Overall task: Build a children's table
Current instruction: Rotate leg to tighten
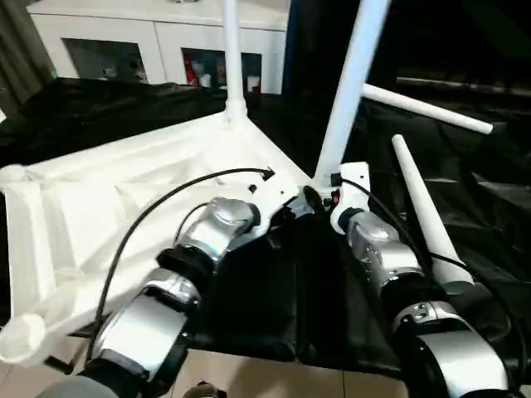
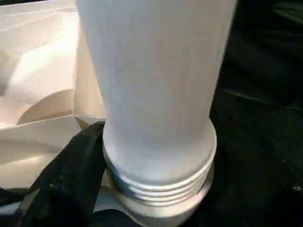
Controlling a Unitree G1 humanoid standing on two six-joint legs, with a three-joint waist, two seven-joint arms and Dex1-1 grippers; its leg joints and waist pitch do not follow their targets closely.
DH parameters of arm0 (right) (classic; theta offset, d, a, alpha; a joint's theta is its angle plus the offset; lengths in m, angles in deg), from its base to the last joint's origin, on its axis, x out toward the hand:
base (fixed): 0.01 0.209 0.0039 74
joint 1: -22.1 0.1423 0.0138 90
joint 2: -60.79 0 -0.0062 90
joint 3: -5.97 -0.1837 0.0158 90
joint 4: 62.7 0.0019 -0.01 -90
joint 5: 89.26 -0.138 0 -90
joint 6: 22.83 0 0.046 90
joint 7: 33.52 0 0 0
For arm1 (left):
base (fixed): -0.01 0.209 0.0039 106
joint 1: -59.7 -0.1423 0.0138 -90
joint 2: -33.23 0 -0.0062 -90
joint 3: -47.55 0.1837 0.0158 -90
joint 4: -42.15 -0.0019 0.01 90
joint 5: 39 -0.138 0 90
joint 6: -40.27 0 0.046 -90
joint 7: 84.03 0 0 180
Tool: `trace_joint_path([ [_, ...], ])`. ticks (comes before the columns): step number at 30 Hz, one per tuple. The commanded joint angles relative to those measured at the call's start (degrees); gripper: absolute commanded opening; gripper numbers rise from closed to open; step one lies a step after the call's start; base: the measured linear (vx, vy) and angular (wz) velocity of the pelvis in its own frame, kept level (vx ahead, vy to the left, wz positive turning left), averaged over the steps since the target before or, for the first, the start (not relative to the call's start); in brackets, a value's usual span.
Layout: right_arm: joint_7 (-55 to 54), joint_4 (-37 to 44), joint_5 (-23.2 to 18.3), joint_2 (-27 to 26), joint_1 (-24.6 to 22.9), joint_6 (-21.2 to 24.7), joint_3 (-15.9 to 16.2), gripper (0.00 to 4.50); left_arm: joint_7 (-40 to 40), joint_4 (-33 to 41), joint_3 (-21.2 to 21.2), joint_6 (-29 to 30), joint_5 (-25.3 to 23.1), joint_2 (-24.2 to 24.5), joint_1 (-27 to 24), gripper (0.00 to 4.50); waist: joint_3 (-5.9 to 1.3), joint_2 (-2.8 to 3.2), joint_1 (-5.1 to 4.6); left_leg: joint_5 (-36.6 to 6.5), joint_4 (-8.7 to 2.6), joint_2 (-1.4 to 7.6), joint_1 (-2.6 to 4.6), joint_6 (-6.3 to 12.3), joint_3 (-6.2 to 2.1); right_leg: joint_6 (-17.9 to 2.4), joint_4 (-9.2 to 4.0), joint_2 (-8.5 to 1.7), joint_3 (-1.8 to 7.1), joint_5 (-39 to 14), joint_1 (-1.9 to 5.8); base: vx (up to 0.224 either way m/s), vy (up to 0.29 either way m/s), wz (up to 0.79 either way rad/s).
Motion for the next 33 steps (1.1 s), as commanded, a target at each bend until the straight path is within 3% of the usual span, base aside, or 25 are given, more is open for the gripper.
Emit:
trace_joint_path([
  [1,7.5,4.0,-1.2,3.1,-1.4,0.4,0.5,4.02,2.7,0.7,0.0,-5.1,-0.2,2.2,-0.9,0.0,-4.52,-0.23,-0.05,-7.8,-3.52,2.21,1.26,4.49,-1.07,-13.8,-3.37,-3.09,2.73,-0.4,3.13,0.0,0.0,0.0],
  [2,8.3,4.4,-1.3,3.3,-1.6,0.4,0.6,4.02,3.1,0.7,0.0,-5.4,-0.1,2.3,-0.9,0.0,-4.5,-0.48,0.02,-8.1,-3.45,2.19,1.19,4.96,-1.04,-13.6,-3.4,-3.08,2.74,0.0,3.32,0.0,0.0,0.0],
  [7,24.5,16.6,-2.7,9.3,-8.0,2.8,5.9,4.02,13.0,2.9,1.0,-10.8,1.9,5.3,-2.4,0.0,-4.35,-0.25,0.23,-9.7,-3.59,2.41,1.38,5.03,-1.11,-13.3,-3.62,-3.0,2.68,-2.0,3.3,0.0,0.0,0.0],
  [11,34.0,23.9,-5.2,13.6,-11.6,6.8,8.2,4.02,20.2,6.0,0.9,-9.5,4.3,6.8,-3.5,0.0,-4.19,-0.26,0.43,-11.5,-3.73,2.7,1.41,4.39,-1.07,-14.1,-3.76,-3.03,2.69,-4.5,3.19,0.0,0.0,0.0],
  [14,39.2,26.8,-4.7,16.7,-13.3,7.7,10.0,4.02,25.7,8.9,1.5,-8.1,5.6,8.5,-4.5,0.0,-4.26,-0.02,0.67,-11.3,-3.72,2.87,1.42,3.93,-1.12,-14.7,-3.5,-3.16,2.77,-3.6,3.0,0.0,0.0,0.0],
  [19,38.6,25.9,-2.3,16.6,-13.0,6.1,11.1,4.02,27.3,10.2,1.7,-8.1,5.8,8.8,-5.2,0.0,-4.19,0.0,0.6,-13.4,-3.92,2.8,1.62,2.12,-1.15,-14.4,-3.89,-3.23,2.85,-6.6,2.77,0.0,0.0,0.0],
  [20,38.2,25.6,-2.0,16.4,-12.8,6.1,11.2,3.77,27.5,10.4,1.7,-8.0,5.8,8.8,-5.3,0.0,-4.22,-0.06,0.62,-13.2,-3.92,2.8,1.64,1.98,-1.15,-14.4,-3.81,-3.2,2.87,-6.1,2.78,0.0,0.0,0.0],
  [24,37.6,25.9,-2.2,15.9,-12.6,6.7,11.1,3.68,27.4,10.6,1.5,-7.8,5.5,8.8,-5.4,0.0,-4.29,-0.11,0.73,-11.8,-3.82,2.7,1.53,2.3,-1.13,-14.5,-3.57,-3.18,2.87,-4.2,2.88,0.0,0.0,0.0],
  [25,37.7,26.3,-2.6,15.6,-12.6,7.3,11.0,3.32,27.6,11.0,1.3,-7.3,5.4,8.9,-5.5,0.0,-4.31,-0.2,0.75,-11.7,-3.76,2.68,1.54,2.48,-1.08,-14.5,-3.54,-3.22,2.87,-4.0,2.92,0.0,0.0,0.0],
  [29,38.0,26.3,-2.8,15.3,-12.7,7.3,10.9,3.2,27.8,11.6,1.3,-6.8,5.4,9.1,-5.8,0.0,-4.25,-0.14,0.73,-12.0,-3.83,2.74,1.53,2.47,-1.12,-14.3,-3.64,-3.21,2.86,-5.0,2.88,0.0,0.0,0.0],
  [33,37.9,26.3,-2.8,15.1,-13.0,7.3,11.1,2.79,28.1,11.7,1.3,-6.7,5.4,9.2,-6.0,0.0,-4.28,-0.07,0.67,-12.1,-3.82,2.7,1.53,2.26,-1.14,-14.2,-3.65,-3.2,2.86,-5.0,2.9,0.0,0.0,0.0],
])
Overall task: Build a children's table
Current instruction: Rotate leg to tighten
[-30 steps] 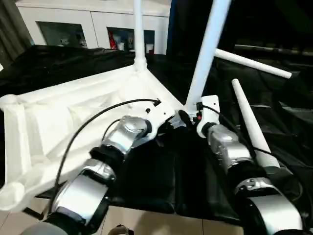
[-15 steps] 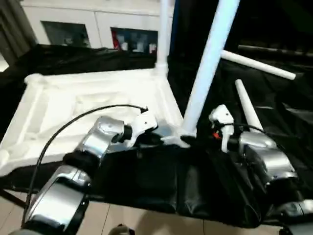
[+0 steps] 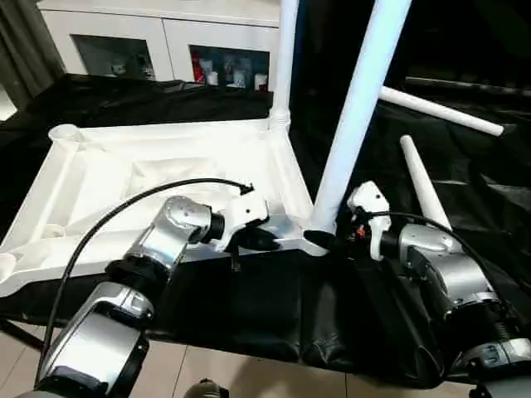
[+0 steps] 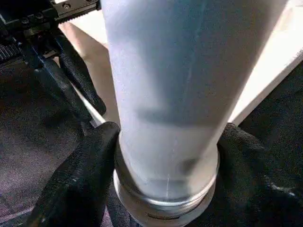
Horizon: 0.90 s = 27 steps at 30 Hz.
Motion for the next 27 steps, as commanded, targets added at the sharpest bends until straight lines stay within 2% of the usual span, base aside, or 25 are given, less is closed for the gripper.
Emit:
trace_joint_path([
  [1,0.4,1.0,-0.2,-0.6,0.0,0.4,0.3,2.74,0.8,2.9,-0.5,-0.5,1.8,-0.7,0.1,0.0,-4.31,-0.07,-0.09,-12.0,-3.85,2.68,1.54,2.22,-1.18,-14.3,-3.62,-3.17,2.85,-4.6,2.89,0.0,0.0,0.0],
  [5,-2.8,0.2,0.7,-1.3,-0.3,0.4,-0.4,2.7,-0.9,2.2,-0.9,-0.3,1.5,-1.1,0.5,0.0,-4.32,-0.15,-0.35,-12.0,-3.86,2.6,1.52,2.05,-1.19,-14.4,-3.61,-3.18,2.85,-4.4,2.91,0.0,0.0,0.0],
  [6,-7.0,-1.3,1.1,-2.5,0.0,0.6,-1.7,2.69,-5.4,0.3,-1.3,0.1,0.4,-2.2,1.5,0.0,-4.31,-0.15,-0.4,-12.1,-3.87,2.6,1.52,2.02,-1.2,-14.3,-3.62,-3.18,2.84,-4.5,2.93,0.0,0.0,0.0],
  [7,-12.9,-3.4,0.9,-4.5,0.5,1.2,-4.0,2.69,-12.3,-2.5,-2.1,0.3,-1.0,-4.0,3.0,0.0,-4.17,-0.09,-0.74,-12.7,-3.93,2.58,1.71,1.53,-1.11,-14.3,-3.88,-3.12,2.97,-5.6,2.5,0.0,0.0,0.0],
  [8,-16.9,-4.8,0.8,-6.0,0.8,1.6,-5.6,2.68,-17.0,-4.5,-2.5,0.5,-1.9,-5.3,4.1,0.0,-4.19,-0.08,-0.75,-13.1,-3.91,2.54,1.82,1.04,-1.14,-14.2,-3.94,-3.18,2.99,-6.4,2.47,0.0,0.0,0.0],
  [10,-22.6,-6.4,0.0,-8.5,1.2,2.7,-7.9,2.68,-21.6,-6.5,-3.2,0.9,-2.4,-7.1,5.2,0.0,-4.3,-0.14,-0.72,-13.8,-4.01,2.47,1.9,-0.12,-1.32,-13.6,-4.15,-3.33,2.91,-8.6,2.68,0.0,0.0,0.0],
  [11,-24.5,-6.7,-0.4,-9.4,1.3,3.2,-8.8,2.68,-22.0,-6.8,-3.3,0.8,-2.2,-7.8,5.5,0.0,-4.31,-0.27,-0.81,-13.4,-4.1,2.48,1.76,0.03,-1.33,-13.1,-4.15,-3.17,2.88,-8.0,2.86,0.0,0.0,0.0],
  [13,-28.4,-6.5,-1.0,-11.7,1.1,4.3,-9.9,2.67,-22.1,-7.2,-3.3,-0.1,-1.6,-9.7,6.1,0.0,-4.38,-0.03,-0.78,-12.2,-3.94,2.27,1.57,0.96,-1.27,-12.7,-4.08,-3.23,2.93,-6.1,2.87,0.0,0.0,0.0],
  [20,-28.3,-4.9,0.6,-12.3,0.3,2.5,-8.5,2.67,-20.3,-6.5,-2.5,-3.5,-1.5,-10.1,5.8,0.0,-4.32,0.09,-0.95,-13.1,-4.03,2.33,1.59,1.31,-1.27,-12.2,-4.3,-3.15,2.87,-6.6,2.89,0.0,0.0,0.0],
  [22,-28.2,-4.4,-0.1,-12.5,0.4,2.0,-9.7,3.23,-20.5,-7.5,-2.9,-5.2,-1.6,-10.2,6.2,0.0,-4.32,0.14,-0.95,-13.1,-4.03,2.33,1.59,1.32,-1.27,-12.3,-4.31,-3.14,2.87,-6.4,2.87,0.0,0.0,0.0],
  [25,-28.2,-3.7,0.2,-12.1,0.4,2.0,-9.8,3.46,-21.2,-8.1,-3.3,-6.0,-1.6,-10.2,6.5,0.0,-4.3,-0.15,-0.85,-12.5,-3.92,2.26,1.47,2.03,-1.21,-12.3,-4.28,-3.25,2.89,-6.9,2.98,0.0,0.0,0.0],
  [27,-28.4,-3.4,0.7,-11.8,0.3,2.0,-9.5,3.71,-21.7,-8.3,-3.4,-6.2,-1.6,-10.2,6.6,0.0,-4.27,-0.05,-0.8,-12.4,-3.94,2.33,1.52,2.12,-1.2,-12.2,-4.35,-3.27,2.89,-7.4,2.88,0.0,0.0,0.0],
])
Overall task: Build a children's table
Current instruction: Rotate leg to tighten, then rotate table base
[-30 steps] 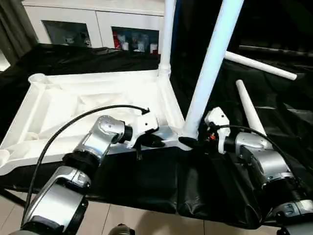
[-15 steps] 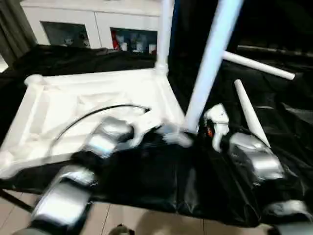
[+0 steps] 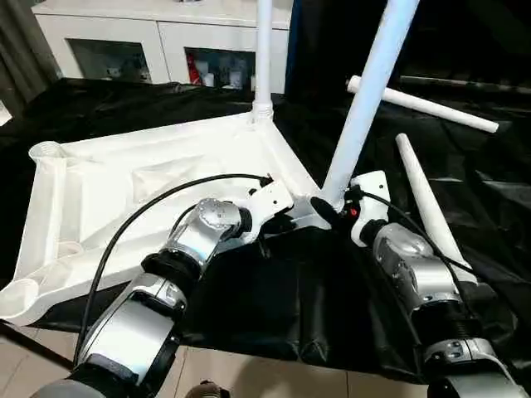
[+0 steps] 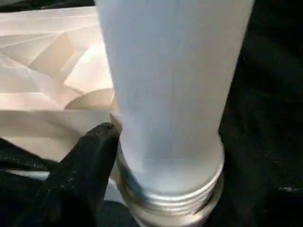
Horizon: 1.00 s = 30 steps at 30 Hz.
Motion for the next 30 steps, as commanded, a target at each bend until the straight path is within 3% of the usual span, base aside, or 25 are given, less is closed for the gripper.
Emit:
trace_joint_path([
  [1,0.1,2.4,0.2,1.0,-0.9,1.1,0.2,3.78,-1.6,1.5,-2.9,-3.6,2.6,-1.5,2.0,0.29,-4.2,-1.1,-0.21,-12.2,-3.95,2.36,1.36,2.26,-1.2,-12.0,-4.34,-3.23,2.81,-7.9,2.87,0.0,0.0,0.0],
  [5,7.0,12.3,-2.3,5.9,-4.7,3.6,0.6,3.8,-2.3,2.6,-5.4,-1.9,5.0,-2.0,2.2,0.61,-4.49,-0.72,0.58,-9.6,-3.61,2.6,1.56,3.91,-1.19,-12.3,-3.81,-3.15,2.81,-3.6,2.99,0.0,0.0,0.0],
  [6,8.3,13.8,-2.9,6.7,-5.5,3.9,0.5,3.8,-2.4,2.7,-5.5,-1.9,5.1,-2.0,2.2,0.71,-4.46,-0.85,0.62,-9.5,-3.59,2.73,1.58,4.38,-1.17,-12.5,-3.77,-3.14,2.84,-2.7,2.89,0.0,0.0,0.0],
  [7,10.4,16.2,-3.8,8.1,-6.8,4.4,0.4,3.8,-2.6,2.8,-5.9,-1.9,5.4,-1.9,2.2,0.88,-4.5,-1.12,0.54,-8.5,-3.51,2.51,1.03,5.07,-1.26,-12.5,-3.47,-3.12,2.68,-1.3,3.3,0.0,0.0,0.0],
  [10,13.1,19.3,-4.8,10.5,-8.9,4.8,0.0,3.8,-2.5,3.4,-6.7,-2.1,6.3,-1.7,2.1,0.97,-4.21,-1.32,0.5,-9.5,-3.44,2.42,0.98,5.83,-1.19,-12.0,-4.0,-3.34,2.67,-4.0,3.15,0.0,0.0,0.0],
  [12,14.6,20.7,-5.4,11.7,-10.1,5.0,-0.4,3.8,-3.0,4.8,-8.0,-1.7,7.4,-1.3,2.1,1.14,-4.14,-1.33,0.27,-10.5,-3.45,2.28,0.95,5.22,-1.18,-11.6,-4.42,-3.27,2.57,-7.7,3.05,0.0,0.0,0.0],
  [16,16.7,22.9,-6.3,13.0,-11.6,6.5,0.3,3.8,-5.0,8.7,-10.1,1.9,7.6,1.9,2.1,1.43,-4.03,-1.24,-0.22,-11.8,-3.65,2.42,0.94,4.36,-1.34,-11.5,-4.46,-3.09,2.48,-9.8,2.82,0.0,0.0,0.0],
  [21,18.0,27.2,-6.3,13.7,-14.3,8.7,3.2,3.8,-15.0,14.0,-12.0,9.8,0.3,12.1,1.5,1.73,-4.16,-0.72,-0.74,-11.6,-3.82,2.55,1.08,3.56,-1.59,-10.6,-3.98,-2.7,2.51,-7.8,2.71,0.0,0.0,0.0],
  [22,18.0,27.2,-6.3,13.7,-14.3,8.7,3.2,3.8,-15.0,14.0,-12.0,9.8,0.3,12.1,1.5,1.79,-4.12,-0.56,-0.92,-11.9,-3.86,2.55,1.2,3.14,-1.56,-10.5,-4.05,-2.65,2.51,-8.0,2.59,0.0,0.0,0.0],
  [23,16.3,26.2,-4.7,13.2,-14.3,8.8,3.7,3.8,-18.5,16.5,-13.1,12.0,-2.9,16.6,0.8,1.86,-4.13,-0.81,-0.96,-11.9,-3.88,2.6,1.3,2.71,-1.51,-10.9,-4.06,-2.71,2.53,-7.9,2.57,0.0,0.0,0.0],
  [24,16.3,26.2,-4.7,13.2,-14.3,8.8,3.7,3.8,-18.5,16.5,-13.1,12.0,-2.9,16.6,0.8,1.86,-4.07,-0.49,-1.03,-11.7,-3.92,2.59,1.28,2.34,-1.53,-11.1,-3.89,-2.58,2.54,-7.6,2.44,0.0,0.0,0.0],
  [25,14.5,24.7,-3.1,12.6,-13.9,8.9,3.8,3.8,-20.8,18.2,-13.6,13.5,-5.4,19.8,0.1,2.07,-4.06,-0.38,-1.04,-12.0,-3.95,2.65,1.39,1.94,-1.53,-11.1,-3.83,-2.57,2.56,-7.8,2.31,0.0,0.0,0.0],
  [30,11.8,22.4,-0.9,11.2,-12.2,8.3,4.1,3.8,-19.8,26.1,-15.4,18.5,-8.1,25.1,-4.0,2.07,-3.85,-0.11,-1.24,-14.1,-4.3,2.64,1.51,-0.33,-1.52,-10.9,-3.92,-2.67,2.72,-9.8,2.03,0.0,0.0,0.0],
])
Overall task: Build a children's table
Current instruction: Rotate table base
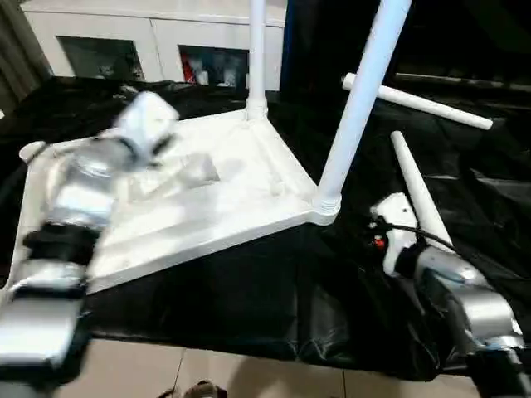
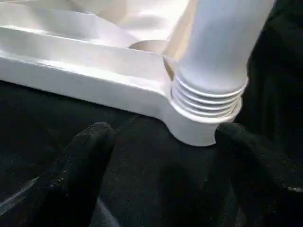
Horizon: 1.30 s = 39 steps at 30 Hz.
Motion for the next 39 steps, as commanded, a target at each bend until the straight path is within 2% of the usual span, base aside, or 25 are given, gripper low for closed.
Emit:
trace_joint_path([
  [1,-2.7,-1.7,1.8,-0.4,1.9,-0.1,0.3,3.8,3.1,7.0,-1.6,4.7,-2.0,3.2,-3.4,2.07,-4.0,0.21,-0.02,-14.4,-4.46,2.7,2.04,-0.88,-1.52,-11.2,-3.71,-2.82,2.8,-10.1,2.22,0.0,0.0,0.0],
  [2,-2.7,-1.7,1.8,-0.4,1.9,-0.1,0.3,3.8,3.1,7.0,-1.6,4.7,-2.0,3.2,-3.4,2.07,-3.96,0.22,-0.12,-14.0,-4.47,2.58,1.85,-0.95,-1.49,-11.1,-3.67,-2.73,2.84,-10.0,2.23,0.0,0.0,0.0],
  [4,-4.3,-3.2,2.5,-1.0,2.9,-0.1,0.9,3.8,5.0,11.0,-1.8,8.4,-2.4,6.7,-6.3,2.07,-3.97,0.24,-0.16,-14.4,-4.55,2.56,1.91,-1.33,-1.54,-11.0,-3.57,-2.69,2.87,-10.0,2.17,0.0,0.0,0.0],
  [6,-4.7,-3.7,2.6,-1.4,3.3,-0.1,1.2,3.8,5.3,11.7,-1.6,9.6,-2.5,8.1,-7.2,2.07,-3.83,0.2,0.04,-15.8,-4.51,2.41,2.27,-1.55,-1.35,-10.9,-3.91,-2.61,2.96,-11.0,1.8,0.0,0.0,0.0],
  [7,-5.1,-4.6,2.6,-2.2,4.0,-0.3,1.6,3.8,5.8,12.2,-1.3,11.1,-2.7,10.4,-8.8,2.07,-3.95,0.13,0.08,-15.8,-4.51,2.47,2.18,-1.68,-1.5,-11.0,-3.59,-2.76,2.94,-10.8,1.9,0.0,0.0,0.0],
  [8,-5.1,-4.6,2.6,-2.2,4.0,-0.3,1.6,3.8,5.8,12.2,-1.3,11.1,-2.7,10.4,-8.8,2.07,-3.83,0.22,-0.03,-16.2,-4.68,2.31,1.97,-1.68,-1.5,-10.5,-3.72,-2.6,2.9,-11.6,1.95,0.0,0.0,0.0],
  [9,-5.3,-5.3,2.8,-2.9,4.5,-0.5,1.8,3.8,6.7,11.9,-1.0,11.6,-2.6,11.4,-9.7,2.07,-3.83,0.23,-0.08,-16.4,-4.68,2.35,2.04,-1.81,-1.55,-10.3,-3.78,-2.62,2.93,-11.6,1.93,0.0,0.0,0.0],
  [11,-5.3,-8.9,4.5,-4.5,6.5,-1.4,3.5,3.8,11.5,10.1,1.1,11.6,-2.4,13.2,-13.1,2.07,-3.81,0.31,-0.16,-16.7,-4.73,2.28,1.95,-2.11,-1.58,-10.5,-3.79,-2.69,2.97,-11.9,1.8,0.0,0.0,0.0],
  [15,-5.3,-10.8,5.1,-5.3,8.0,-1.4,4.4,3.8,12.8,6.3,2.1,10.2,-1.5,11.5,-13.7,2.07,-3.82,0.34,-0.22,-18.0,-4.85,2.16,2.18,-2.94,-1.51,-10.4,-3.79,-2.55,3.08,-11.7,1.59,0.0,0.0,0.0],
  [17,-5.7,-11.5,5.4,-5.6,8.6,-1.6,4.6,3.8,13.0,3.8,3.7,9.4,-2.0,11.5,-13.5,2.07,-3.96,0.44,-0.04,-19.1,-4.91,2.3,2.32,-3.46,-1.65,-10.5,-3.77,-2.74,3.13,-11.2,1.65,0.0,0.0,0.0],
  [18,-5.9,-11.9,5.5,-5.7,8.8,-1.7,4.7,3.8,12.8,2.4,4.1,8.9,-2.1,11.2,-13.2,2.07,-4.0,0.31,-0.05,-19.0,-4.98,2.36,2.26,-3.59,-1.74,-10.6,-3.66,-2.71,3.09,-10.2,1.78,0.0,0.0,0.0],
  [20,-6.5,-13.0,5.8,-6.1,9.4,-2.2,4.9,3.8,12.2,-1.3,4.8,6.8,-2.2,10.4,-12.5,2.07,-3.75,-0.12,-0.17,-21.0,-5.07,2.16,2.31,-3.61,-1.76,-10.2,-3.99,-2.79,3.08,-12.9,1.81,0.0,0.0,0.0],
  [25,-7.9,-17.3,7.3,-7.6,11.1,-4.5,4.9,3.8,11.1,-8.8,5.6,1.9,-2.4,8.3,-10.3,2.07,-3.56,-0.16,-0.17,-23.7,-5.21,2.24,2.58,-4.31,-2.08,-8.5,-4.73,-3.2,3.22,-19.6,1.64,0.0,0.0,0.0],
  [26,-8.1,-18.1,7.5,-7.9,11.4,-4.8,5.0,3.8,11.5,-9.4,5.5,1.9,-2.1,8.0,-10.0,2.07,-3.52,0.0,-0.17,-24.4,-5.26,2.3,2.69,-4.47,-2.13,-8.4,-4.81,-3.24,3.23,-20.2,1.56,0.0,0.0,0.0],
  [27,-8.3,-18.9,7.8,-8.1,11.8,-5.2,5.1,3.8,12.2,-9.8,5.9,1.3,-1.8,7.9,-9.7,2.07,-3.46,-0.09,-0.25,-24.7,-5.28,2.29,2.72,-4.5,-2.11,-8.4,-4.87,-3.18,3.23,-20.5,1.49,0.0,0.0,0.0],
  [28,-8.5,-19.5,7.9,-8.2,12.0,-5.4,5.2,3.8,12.7,-10.1,6.3,0.9,-1.8,7.9,-9.5,2.07,-3.46,0.12,-0.31,-25.9,-5.27,2.29,3.01,-4.69,-2.15,-8.4,-5.01,-3.19,3.27,-21.5,1.28,0.0,0.0,0.0],
  [29,-8.8,-20.8,8.2,-8.6,12.6,-6.0,5.3,3.8,13.4,-10.2,6.5,0.8,-1.5,7.9,-9.4,2.07,-3.43,0.09,-0.35,-26.2,-5.3,2.31,2.92,-4.74,-2.23,-8.5,-4.99,-3.22,3.24,-21.8,1.33,0.0,0.0,0.0],
  [34,-10.3,-26.6,9.7,-9.9,15.4,-8.5,6.1,3.8,19.9,-10.0,6.2,2.1,2.0,6.3,-8.5,2.07,-3.51,0.29,-0.24,-26.8,-5.24,2.33,3.24,-5.24,-2.13,-9.6,-4.93,-3.2,3.34,-20.8,1.07,0.0,0.0,0.0],
  [36,-11.7,-28.6,10.0,-10.7,16.7,-9.8,5.3,3.8,22.5,-9.2,5.6,3.1,4.0,5.2,-8.1,2.07,-3.54,0.36,-0.08,-26.8,-5.22,2.37,3.48,-5.33,-1.95,-10.4,-4.77,-3.19,3.48,-19.2,0.85,0.0,0.0,0.0],
  [37,-13.4,-29.7,10.1,-11.3,17.7,-11.2,4.6,3.8,24.1,-8.3,5.5,3.7,5.0,4.7,-8.1,2.07,-3.66,0.12,0.02,-25.7,-5.25,2.4,3.2,-5.17,-1.96,-11.0,-4.54,-3.36,3.5,-18.2,1.13,0.0,0.0,0.0],
  [39,-14.8,-30.2,8.0,-12.3,19.2,-12.6,1.9,3.8,24.5,-8.3,5.8,3.4,4.9,4.5,-7.8,2.07,-3.71,0.3,0.36,-24.8,-5.32,2.53,3.25,-5.16,-1.89,-11.1,-4.34,-3.22,3.5,-16.6,1.05,0.0,0.0,0.0],
])
